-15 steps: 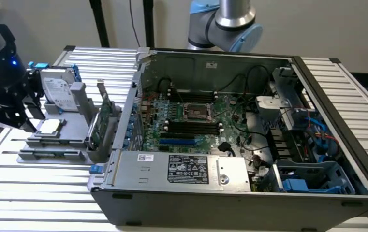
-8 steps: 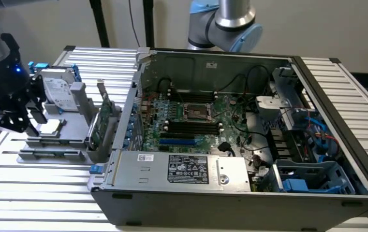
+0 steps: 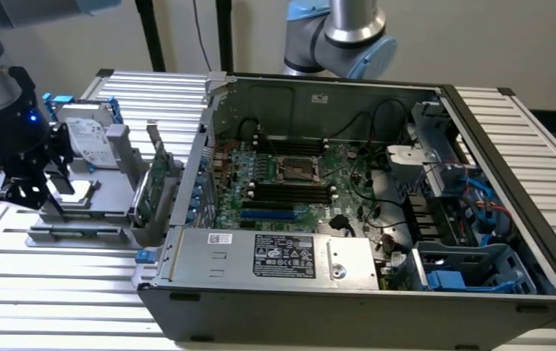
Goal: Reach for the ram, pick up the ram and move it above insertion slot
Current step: 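Pick up the ram and move it above insertion slot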
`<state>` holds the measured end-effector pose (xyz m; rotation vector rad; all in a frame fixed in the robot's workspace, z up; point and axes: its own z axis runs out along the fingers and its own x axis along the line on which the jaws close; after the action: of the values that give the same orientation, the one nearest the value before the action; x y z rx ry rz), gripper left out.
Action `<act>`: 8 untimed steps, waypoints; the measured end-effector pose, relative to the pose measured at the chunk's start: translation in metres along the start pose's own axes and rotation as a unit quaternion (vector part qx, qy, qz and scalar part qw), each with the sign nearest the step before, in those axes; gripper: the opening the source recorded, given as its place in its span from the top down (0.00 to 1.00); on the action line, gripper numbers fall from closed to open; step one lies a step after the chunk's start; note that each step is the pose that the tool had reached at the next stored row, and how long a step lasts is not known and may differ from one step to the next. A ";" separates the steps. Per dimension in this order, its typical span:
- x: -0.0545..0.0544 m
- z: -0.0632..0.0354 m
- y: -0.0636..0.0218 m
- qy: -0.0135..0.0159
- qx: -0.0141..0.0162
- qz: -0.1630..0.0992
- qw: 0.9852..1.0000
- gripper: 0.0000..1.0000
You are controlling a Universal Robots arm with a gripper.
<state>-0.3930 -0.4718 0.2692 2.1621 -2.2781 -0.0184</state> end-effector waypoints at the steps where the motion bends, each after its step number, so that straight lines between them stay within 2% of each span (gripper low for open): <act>1: 0.000 0.0020 0.0000 0.000 0.000 0.000 1.000 0.58; 8: 0.003 0.0147 -0.0003 0.000 0.000 0.000 1.000 0.58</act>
<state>-0.3930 -0.4746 0.2545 2.1622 -2.2781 -0.0184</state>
